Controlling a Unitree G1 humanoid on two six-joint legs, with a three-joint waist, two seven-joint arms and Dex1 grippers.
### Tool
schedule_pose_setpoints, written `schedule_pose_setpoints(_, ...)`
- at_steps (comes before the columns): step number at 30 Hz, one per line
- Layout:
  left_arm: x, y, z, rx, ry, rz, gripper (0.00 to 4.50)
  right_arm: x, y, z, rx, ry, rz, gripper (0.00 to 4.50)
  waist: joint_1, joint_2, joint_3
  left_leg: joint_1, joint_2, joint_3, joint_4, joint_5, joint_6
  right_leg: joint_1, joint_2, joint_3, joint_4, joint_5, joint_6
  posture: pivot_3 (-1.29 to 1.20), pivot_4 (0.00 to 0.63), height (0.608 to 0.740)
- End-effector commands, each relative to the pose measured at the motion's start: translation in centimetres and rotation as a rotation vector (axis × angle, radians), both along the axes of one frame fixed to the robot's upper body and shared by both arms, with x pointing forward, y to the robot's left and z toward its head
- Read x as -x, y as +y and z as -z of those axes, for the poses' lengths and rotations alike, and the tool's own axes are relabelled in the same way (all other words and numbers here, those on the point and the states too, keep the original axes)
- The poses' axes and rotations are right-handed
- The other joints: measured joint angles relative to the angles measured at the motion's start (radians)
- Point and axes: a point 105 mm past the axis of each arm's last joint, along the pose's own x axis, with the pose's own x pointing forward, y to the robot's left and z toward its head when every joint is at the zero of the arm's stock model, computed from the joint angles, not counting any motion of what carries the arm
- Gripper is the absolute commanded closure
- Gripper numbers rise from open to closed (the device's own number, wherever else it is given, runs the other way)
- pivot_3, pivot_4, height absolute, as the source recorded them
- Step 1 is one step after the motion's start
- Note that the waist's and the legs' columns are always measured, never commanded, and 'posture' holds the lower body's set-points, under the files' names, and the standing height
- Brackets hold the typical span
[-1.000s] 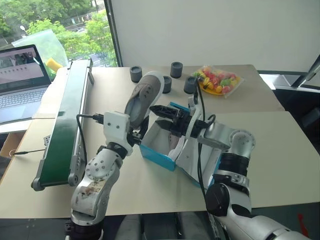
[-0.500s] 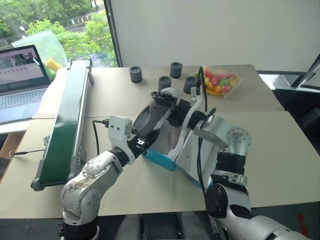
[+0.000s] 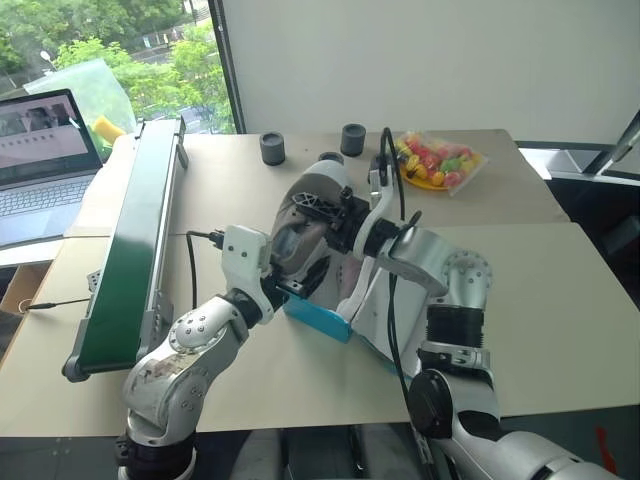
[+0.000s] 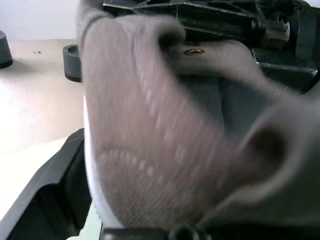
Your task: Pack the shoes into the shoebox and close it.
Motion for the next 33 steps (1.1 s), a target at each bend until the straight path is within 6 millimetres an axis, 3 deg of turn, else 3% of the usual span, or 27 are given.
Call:
schedule_pose_setpoints(1, 0.2, -0.1, -0.2, -0.014, -0.033, 0.002, 0.00, 0.5, 0.5, -2.1, -0.087, -0.039, -0.026, 4.00, 0.000, 0.000, 0.000, 0.000, 0.000, 0.000, 0.000, 0.000, 0.000, 0.000, 0.000, 0.000, 0.000, 0.000, 0.000, 0.00, 0.150, 0.740)
schedule_pose_setpoints(5, 1.2, -0.2, 0.4, -0.048, -0.027, 0.036, 0.00, -1.2, -1.0, -1.9, -0.062, -0.027, 0.109, 4.00, -0.002, 0.000, 0.000, 0.000, 0.000, 0.000, 0.000, 0.000, 0.000, 0.000, 0.000, 0.000, 0.000, 0.000, 0.000, 0.00, 0.150, 0.740)
schedule_pose_setpoints(10, 2.0, 0.4, 0.7, -0.045, -0.019, 0.042, 0.00, -5.2, -5.9, -3.2, -0.122, 0.016, 0.424, 4.00, 0.001, 0.000, 0.000, 0.000, 0.000, 0.000, 0.000, 0.000, 0.000, 0.000, 0.000, 0.000, 0.000, 0.000, 0.000, 0.00, 0.150, 0.740)
schedule_pose_setpoints(12, 2.2, 0.6, 0.7, -0.040, -0.016, 0.041, 0.00, -6.0, -7.1, -3.8, -0.006, -0.027, 0.483, 4.00, 0.003, 0.000, 0.000, 0.000, 0.000, 0.000, 0.000, 0.000, 0.000, -0.001, 0.000, 0.000, 0.000, 0.000, 0.000, 0.00, 0.150, 0.740)
schedule_pose_setpoints(15, 2.4, 1.0, 1.2, -0.074, -0.008, 0.052, 0.00, -6.5, -7.7, -2.5, 0.254, 0.027, 0.481, 4.00, 0.002, 0.001, 0.000, -0.001, 0.000, 0.001, 0.000, 0.000, 0.000, -0.001, 0.000, 0.000, -0.001, 0.000, 0.000, 0.00, 0.150, 0.740)
schedule_pose_setpoints(18, 2.5, 1.7, 1.2, -0.107, -0.010, 0.069, 0.00, -5.5, -8.1, -1.5, 0.452, 0.085, 0.417, 4.00, -0.002, 0.000, 0.000, -0.001, 0.001, 0.001, -0.002, 0.000, 0.000, -0.001, 0.000, 0.000, -0.001, -0.001, -0.001, 0.00, 0.150, 0.740)
schedule_pose_setpoints(23, 2.1, 2.6, 1.2, -0.155, -0.023, 0.070, 0.00, -3.4, -7.8, 0.4, 0.574, 0.213, 0.352, 4.00, 0.000, 0.001, 0.000, 0.000, 0.001, 0.002, -0.002, 0.000, 0.000, -0.002, 0.000, 0.001, 0.000, -0.001, -0.002, 0.00, 0.150, 0.740)
schedule_pose_setpoints(29, 3.0, 2.1, 1.3, -0.235, -0.062, 0.155, 0.00, -1.2, -5.6, 4.5, 0.624, 0.360, 0.304, 4.00, 0.000, 0.001, 0.000, -0.002, 0.001, 0.001, -0.002, 0.000, 0.000, -0.001, 0.000, 0.000, -0.001, -0.001, -0.002, 0.00, 0.150, 0.740)
schedule_pose_setpoints(33, 4.0, 2.8, 0.5, -0.274, -0.064, 0.221, 0.00, -0.7, -5.9, 8.4, 0.685, 0.462, 0.300, 4.00, -0.001, 0.001, 0.001, -0.001, 0.001, 0.001, -0.002, 0.000, 0.000, -0.001, 0.000, 0.000, -0.001, -0.001, -0.002, 0.00, 0.150, 0.740)
